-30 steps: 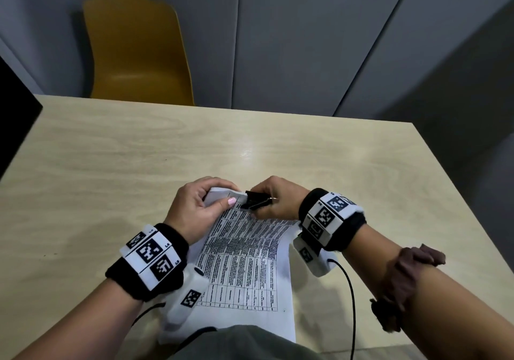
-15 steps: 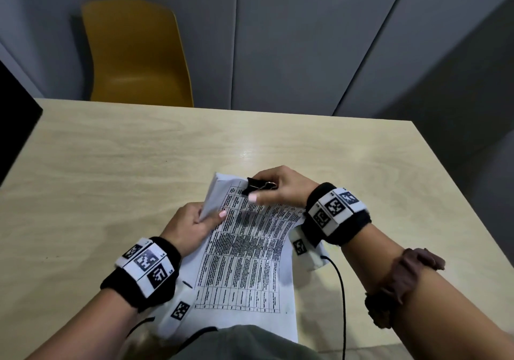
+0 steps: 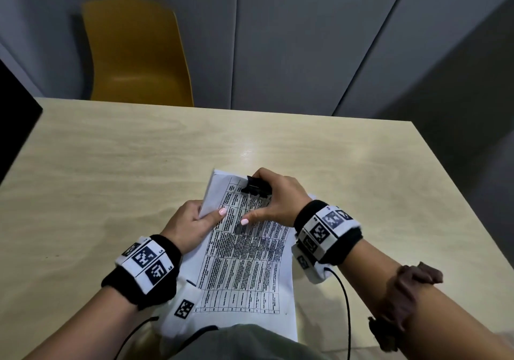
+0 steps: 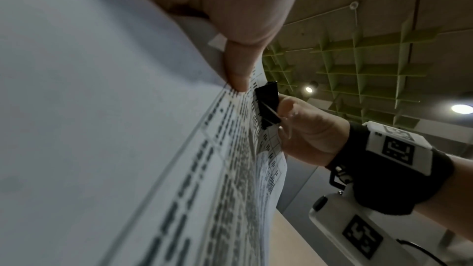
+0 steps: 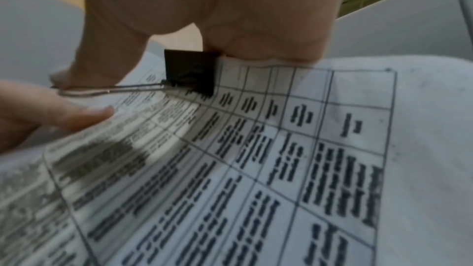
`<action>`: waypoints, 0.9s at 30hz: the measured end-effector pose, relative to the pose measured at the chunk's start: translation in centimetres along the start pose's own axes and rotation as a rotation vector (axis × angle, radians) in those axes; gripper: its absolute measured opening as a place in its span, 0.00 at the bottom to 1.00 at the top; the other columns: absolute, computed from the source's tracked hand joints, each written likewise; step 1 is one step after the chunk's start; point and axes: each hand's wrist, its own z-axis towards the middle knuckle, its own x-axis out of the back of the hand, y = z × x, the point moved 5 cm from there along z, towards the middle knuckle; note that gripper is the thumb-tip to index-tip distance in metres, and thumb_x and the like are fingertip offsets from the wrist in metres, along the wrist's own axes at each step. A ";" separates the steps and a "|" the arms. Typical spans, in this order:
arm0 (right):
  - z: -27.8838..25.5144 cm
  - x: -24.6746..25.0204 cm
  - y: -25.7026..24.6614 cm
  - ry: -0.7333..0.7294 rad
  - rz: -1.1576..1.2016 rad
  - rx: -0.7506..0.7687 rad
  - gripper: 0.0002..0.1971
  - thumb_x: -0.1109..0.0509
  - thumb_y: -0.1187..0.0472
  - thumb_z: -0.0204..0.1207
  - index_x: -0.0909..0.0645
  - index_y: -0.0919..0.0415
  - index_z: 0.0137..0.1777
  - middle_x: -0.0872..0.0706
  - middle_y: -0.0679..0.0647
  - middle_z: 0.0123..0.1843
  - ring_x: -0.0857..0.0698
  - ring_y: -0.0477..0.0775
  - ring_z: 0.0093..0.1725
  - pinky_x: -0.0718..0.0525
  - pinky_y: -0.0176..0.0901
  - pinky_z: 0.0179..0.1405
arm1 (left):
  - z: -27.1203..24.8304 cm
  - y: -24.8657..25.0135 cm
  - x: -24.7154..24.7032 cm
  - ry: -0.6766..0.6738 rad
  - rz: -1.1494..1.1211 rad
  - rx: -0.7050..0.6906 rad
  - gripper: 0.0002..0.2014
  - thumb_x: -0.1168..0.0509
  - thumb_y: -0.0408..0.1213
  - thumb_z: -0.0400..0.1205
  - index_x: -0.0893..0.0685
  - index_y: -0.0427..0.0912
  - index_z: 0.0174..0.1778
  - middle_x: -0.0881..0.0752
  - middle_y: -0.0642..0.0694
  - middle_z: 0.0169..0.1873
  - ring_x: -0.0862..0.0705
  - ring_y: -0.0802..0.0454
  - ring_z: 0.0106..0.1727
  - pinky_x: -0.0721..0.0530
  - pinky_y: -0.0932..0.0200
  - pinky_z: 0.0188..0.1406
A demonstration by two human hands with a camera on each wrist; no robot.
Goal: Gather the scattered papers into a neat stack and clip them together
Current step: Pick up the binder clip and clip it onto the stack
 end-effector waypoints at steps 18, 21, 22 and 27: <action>0.9 1.6 1.2 0.117 0.319 0.035 0.08 0.26 0.58 0.72 0.12 0.61 0.46 0.10 0.57 0.38 0.13 0.54 0.38 0.12 0.50 0.41 | -2.2 -0.9 -0.1 -0.074 -0.212 0.004 0.39 0.22 0.64 0.45 0.17 0.41 0.45 0.09 0.54 0.32 0.13 0.64 0.33 0.19 0.71 0.30; 1.1 1.1 1.1 0.071 0.274 0.022 0.08 0.28 0.56 0.74 0.12 0.59 0.45 0.13 0.49 0.33 0.16 0.47 0.34 0.18 0.41 0.34 | -3.1 -2.6 -0.2 -0.076 -0.176 0.063 0.38 0.25 0.66 0.50 0.17 0.42 0.48 0.09 0.53 0.34 0.12 0.62 0.38 0.16 0.65 0.40; 1.2 1.0 1.1 0.061 0.253 0.015 0.08 0.29 0.55 0.74 0.12 0.59 0.45 0.14 0.48 0.32 0.16 0.46 0.33 0.20 0.39 0.34 | -3.2 -2.8 -0.3 -0.071 -0.177 0.069 0.34 0.25 0.63 0.55 0.17 0.42 0.48 0.09 0.53 0.34 0.13 0.62 0.39 0.15 0.61 0.44; 1.6 1.0 0.5 0.082 0.157 0.003 0.15 0.30 0.51 0.74 0.15 0.57 0.57 0.10 0.54 0.48 0.13 0.53 0.47 0.15 0.46 0.48 | -2.8 -3.0 0.1 -0.027 -0.174 0.093 0.18 0.28 0.46 0.70 0.16 0.40 0.52 0.08 0.54 0.37 0.13 0.58 0.46 0.17 0.55 0.56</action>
